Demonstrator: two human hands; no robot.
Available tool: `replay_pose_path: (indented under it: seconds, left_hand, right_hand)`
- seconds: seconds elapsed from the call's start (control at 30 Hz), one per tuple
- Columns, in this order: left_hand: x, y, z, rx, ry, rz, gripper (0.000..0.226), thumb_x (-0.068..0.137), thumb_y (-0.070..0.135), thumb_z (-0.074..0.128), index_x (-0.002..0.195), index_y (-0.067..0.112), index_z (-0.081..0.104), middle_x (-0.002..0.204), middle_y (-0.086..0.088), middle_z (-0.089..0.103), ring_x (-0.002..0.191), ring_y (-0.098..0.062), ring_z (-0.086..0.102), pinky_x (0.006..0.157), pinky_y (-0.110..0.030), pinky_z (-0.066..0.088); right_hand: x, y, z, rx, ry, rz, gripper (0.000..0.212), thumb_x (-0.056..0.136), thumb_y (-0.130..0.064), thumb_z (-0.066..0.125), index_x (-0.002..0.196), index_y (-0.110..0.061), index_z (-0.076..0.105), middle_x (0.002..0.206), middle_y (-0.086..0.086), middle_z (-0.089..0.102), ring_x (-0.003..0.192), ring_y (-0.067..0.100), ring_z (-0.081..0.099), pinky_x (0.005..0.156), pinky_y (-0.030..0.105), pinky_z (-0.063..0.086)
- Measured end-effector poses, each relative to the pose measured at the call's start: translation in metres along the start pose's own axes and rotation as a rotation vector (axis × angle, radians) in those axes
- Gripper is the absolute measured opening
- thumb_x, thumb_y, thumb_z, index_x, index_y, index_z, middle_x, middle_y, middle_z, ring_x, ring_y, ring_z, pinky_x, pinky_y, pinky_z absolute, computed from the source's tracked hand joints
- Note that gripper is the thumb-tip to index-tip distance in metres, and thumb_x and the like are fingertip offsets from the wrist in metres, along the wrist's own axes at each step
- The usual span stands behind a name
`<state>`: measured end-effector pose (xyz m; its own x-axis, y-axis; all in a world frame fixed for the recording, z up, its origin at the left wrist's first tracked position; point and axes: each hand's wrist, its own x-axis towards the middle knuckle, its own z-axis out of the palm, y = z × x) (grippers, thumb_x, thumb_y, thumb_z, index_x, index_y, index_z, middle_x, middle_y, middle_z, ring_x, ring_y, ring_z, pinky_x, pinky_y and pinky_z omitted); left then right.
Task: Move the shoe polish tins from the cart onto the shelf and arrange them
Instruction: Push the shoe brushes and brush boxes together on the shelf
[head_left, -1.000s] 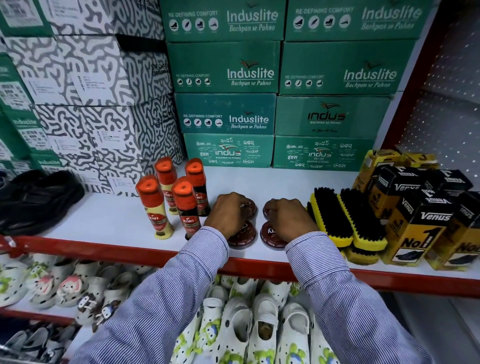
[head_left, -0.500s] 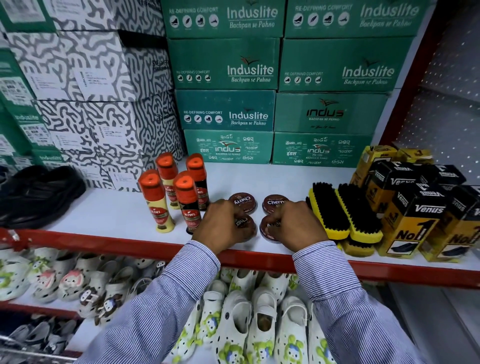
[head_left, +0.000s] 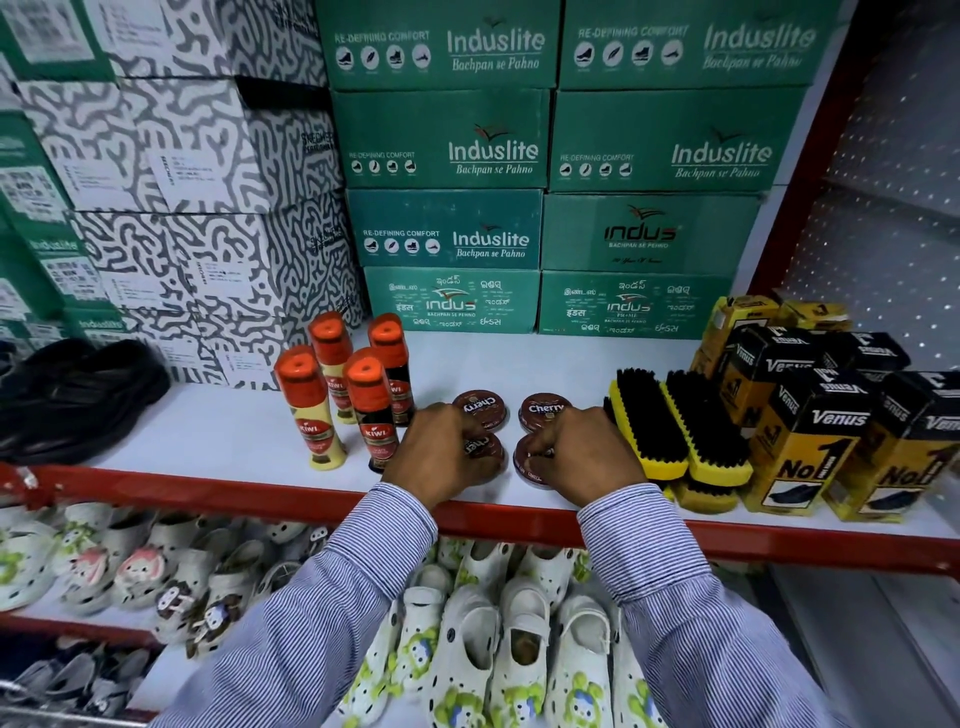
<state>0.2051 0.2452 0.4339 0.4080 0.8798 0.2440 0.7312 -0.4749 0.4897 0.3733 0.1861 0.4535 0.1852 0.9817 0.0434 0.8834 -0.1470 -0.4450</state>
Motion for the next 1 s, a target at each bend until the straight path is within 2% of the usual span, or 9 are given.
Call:
replay_pose_path:
  seconds: [0.2, 0.27, 0.33, 0.43, 0.53, 0.6, 0.7, 0.8, 1.0]
  left_hand:
    - [-0.002, 0.002, 0.000, 0.009, -0.013, -0.015, 0.030, 0.078, 0.038, 0.080, 0.098, 0.016, 0.081, 0.095, -0.006, 0.081, 0.083, -0.016, 0.073, 0.070, -0.021, 0.047]
    - [-0.005, 0.006, -0.002, 0.008, 0.004, 0.010, 0.036, 0.079, 0.036, 0.079, 0.111, 0.020, 0.078, 0.104, -0.007, 0.079, 0.091, -0.019, 0.074, 0.074, -0.020, 0.046]
    - [-0.007, 0.012, -0.005, 0.033, 0.024, 0.062, 0.041, 0.081, 0.035, 0.075, 0.120, 0.022, 0.074, 0.111, -0.008, 0.076, 0.101, -0.023, 0.071, 0.086, -0.025, 0.053]
    - [-0.011, 0.025, -0.006, 0.111, 0.035, 0.154, 0.033, 0.083, 0.037, 0.069, 0.111, 0.019, 0.071, 0.113, -0.007, 0.069, 0.113, -0.030, 0.062, 0.097, -0.040, 0.052]
    - [-0.020, 0.046, 0.002, 0.069, 0.075, 0.220, 0.045, 0.084, 0.035, 0.066, 0.128, 0.026, 0.065, 0.136, -0.012, 0.064, 0.136, -0.029, 0.051, 0.112, -0.042, 0.045]
    - [-0.024, 0.064, 0.013, 0.040, 0.075, 0.304, 0.047, 0.084, 0.035, 0.063, 0.130, 0.027, 0.063, 0.142, -0.009, 0.061, 0.138, -0.025, 0.050, 0.115, -0.039, 0.043]
    - [-0.024, 0.088, 0.031, 0.080, -0.022, 0.352, 0.060, 0.090, 0.035, 0.060, 0.147, 0.021, 0.048, 0.159, -0.008, 0.044, 0.150, -0.025, 0.036, 0.122, -0.041, 0.035]
    - [-0.026, 0.108, 0.045, 0.110, -0.060, 0.388, 0.067, 0.094, 0.031, 0.058, 0.155, 0.022, 0.035, 0.168, -0.004, 0.027, 0.157, -0.026, 0.023, 0.123, -0.046, 0.034]
    - [-0.013, 0.128, 0.061, 0.174, -0.130, 0.427, 0.072, 0.096, 0.025, 0.056, 0.160, 0.020, 0.024, 0.170, -0.005, 0.017, 0.159, -0.025, 0.014, 0.129, -0.038, 0.018]
  right_hand:
    - [-0.004, -0.001, -0.001, -0.022, 0.014, -0.021, 0.027, 0.085, -0.030, 0.070, 0.105, -0.017, 0.081, 0.115, 0.011, 0.077, 0.103, 0.029, 0.072, 0.092, 0.038, 0.059]
    - [-0.011, -0.002, -0.004, -0.007, 0.061, -0.039, 0.026, 0.082, -0.029, 0.072, 0.103, -0.016, 0.080, 0.107, 0.013, 0.078, 0.100, 0.032, 0.072, 0.088, 0.040, 0.060]
    - [-0.020, 0.000, -0.009, 0.022, 0.143, -0.066, 0.031, 0.079, -0.027, 0.072, 0.106, -0.011, 0.075, 0.105, 0.015, 0.077, 0.100, 0.035, 0.071, 0.086, 0.043, 0.060]
    - [-0.037, 0.012, -0.017, -0.012, 0.304, -0.132, 0.033, 0.086, -0.025, 0.068, 0.118, -0.018, 0.073, 0.127, 0.008, 0.072, 0.121, 0.029, 0.064, 0.101, 0.042, 0.055]
    - [-0.057, 0.033, -0.025, -0.038, 0.379, -0.138, 0.043, 0.095, -0.023, 0.061, 0.138, -0.021, 0.062, 0.149, 0.003, 0.056, 0.143, 0.021, 0.046, 0.116, 0.034, 0.039]
    - [-0.073, 0.052, -0.031, -0.082, 0.390, -0.119, 0.045, 0.098, -0.020, 0.056, 0.143, -0.021, 0.057, 0.156, 0.001, 0.048, 0.149, 0.020, 0.038, 0.119, 0.033, 0.033]
    - [-0.090, 0.079, -0.039, -0.135, 0.369, -0.107, 0.049, 0.100, -0.017, 0.052, 0.149, -0.021, 0.049, 0.163, -0.002, 0.037, 0.154, 0.019, 0.029, 0.122, 0.032, 0.028]
    - [-0.098, 0.102, -0.047, -0.170, 0.366, -0.113, 0.053, 0.100, -0.013, 0.049, 0.152, -0.021, 0.044, 0.164, -0.003, 0.035, 0.154, 0.017, 0.030, 0.122, 0.032, 0.031]
    - [-0.093, 0.123, -0.047, -0.286, 0.324, -0.193, 0.062, 0.095, -0.004, 0.051, 0.154, -0.018, 0.040, 0.163, 0.003, 0.037, 0.154, 0.018, 0.031, 0.124, 0.031, 0.024]
